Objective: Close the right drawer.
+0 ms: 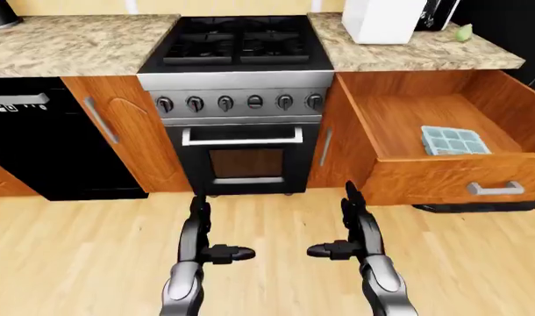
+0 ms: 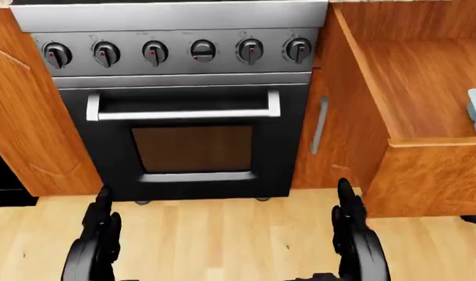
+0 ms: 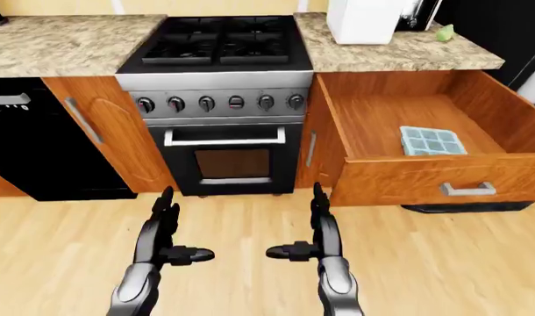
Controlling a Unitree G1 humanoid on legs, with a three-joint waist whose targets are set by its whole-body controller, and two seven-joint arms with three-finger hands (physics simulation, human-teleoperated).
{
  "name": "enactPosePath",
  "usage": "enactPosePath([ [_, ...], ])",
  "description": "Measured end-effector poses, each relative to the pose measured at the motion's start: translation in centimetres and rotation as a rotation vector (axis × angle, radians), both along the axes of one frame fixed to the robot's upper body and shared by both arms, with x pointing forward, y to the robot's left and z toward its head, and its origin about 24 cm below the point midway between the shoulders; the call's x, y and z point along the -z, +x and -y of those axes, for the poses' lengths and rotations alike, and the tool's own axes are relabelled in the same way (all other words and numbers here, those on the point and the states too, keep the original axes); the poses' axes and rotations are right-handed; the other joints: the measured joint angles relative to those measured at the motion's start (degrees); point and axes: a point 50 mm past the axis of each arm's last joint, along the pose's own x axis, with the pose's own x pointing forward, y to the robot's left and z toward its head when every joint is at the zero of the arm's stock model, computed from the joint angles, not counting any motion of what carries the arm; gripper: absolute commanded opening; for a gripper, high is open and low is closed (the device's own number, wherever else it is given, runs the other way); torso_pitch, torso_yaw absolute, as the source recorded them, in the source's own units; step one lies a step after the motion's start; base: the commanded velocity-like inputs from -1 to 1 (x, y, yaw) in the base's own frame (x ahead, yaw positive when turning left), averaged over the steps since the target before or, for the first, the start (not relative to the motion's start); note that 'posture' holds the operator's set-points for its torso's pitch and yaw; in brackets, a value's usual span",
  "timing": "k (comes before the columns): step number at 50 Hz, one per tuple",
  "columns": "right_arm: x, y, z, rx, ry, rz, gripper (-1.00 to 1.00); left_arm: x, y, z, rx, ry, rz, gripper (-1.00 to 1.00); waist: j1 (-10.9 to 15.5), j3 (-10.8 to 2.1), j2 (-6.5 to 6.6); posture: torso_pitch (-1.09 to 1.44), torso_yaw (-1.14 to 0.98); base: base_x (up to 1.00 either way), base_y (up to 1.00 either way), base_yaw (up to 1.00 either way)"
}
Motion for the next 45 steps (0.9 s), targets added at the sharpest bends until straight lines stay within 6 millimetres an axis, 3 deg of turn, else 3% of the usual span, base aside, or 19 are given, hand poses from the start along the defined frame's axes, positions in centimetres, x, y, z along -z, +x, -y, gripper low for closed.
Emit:
enactPosePath([
  [1,-0.6,-0.2,0.0,-0.005,-0.005,0.036,1.00,-0.8,-0.4,-0.1,0.009,-0.002,0.041,1.00,-0.14,-0.61,-0.27,0.00,0.00,0.00,0.00,0.00],
  [3,-2.8,-0.4,0.2,0.000,-0.029,0.175,1.00,-3.7,-0.9,0.0,0.037,0.010,0.216,1.00,0.47,-3.24,-0.26,0.00,0.00,0.00,0.00,0.00],
  [5,-3.9,-0.7,0.4,0.015,-0.033,0.258,1.00,-5.4,-1.0,0.1,0.041,-0.001,0.314,1.00,0.68,-2.24,-0.61,0.00,0.00,0.00,0.00,0.00],
  [8,-4.9,-1.2,0.7,0.036,-0.056,0.325,1.00,-6.5,-1.4,-0.3,0.020,-0.006,0.358,1.00,0.51,-3.20,-0.42,0.00,0.00,0.00,0.00,0.00],
  [14,-6.7,-1.8,0.9,0.057,-0.101,0.420,1.00,-8.1,-2.3,-0.2,0.032,0.015,0.408,1.00,0.43,-3.31,-0.18,0.00,0.00,0.00,0.00,0.00],
  [21,-10.4,-3.2,0.7,0.060,-0.156,0.566,1.00,-14.3,-4.6,-1.0,-0.016,0.021,0.645,1.00,0.42,-3.90,-0.23,0.00,0.00,0.00,0.00,0.00],
  [25,-13.1,-4.3,0.4,0.058,-0.171,0.667,1.00,-16.8,-5.9,-1.5,-0.052,0.012,0.741,1.00,0.47,-4.15,-0.15,0.00,0.00,0.00,0.00,0.00],
  [34,-16.9,-7.0,1.1,0.125,-0.195,0.850,1.00,-19.6,-8.0,-2.4,-0.111,-0.019,0.871,1.00,0.41,-3.56,-0.14,0.00,0.00,0.00,0.00,0.00],
  [39,-19.4,-8.9,-0.3,0.086,-0.230,1.011,1.00,-20.8,-9.3,-2.2,-0.091,-0.049,0.970,1.00,0.26,-3.47,-0.11,0.00,0.00,0.00,0.00,0.00],
  [45,-20.6,-10.4,-1.4,0.038,-0.279,1.094,1.00,-21.4,-10.7,-2.3,-0.073,-0.064,1.071,1.00,0.38,-3.35,-0.14,0.00,0.00,0.00,0.00,0.00],
])
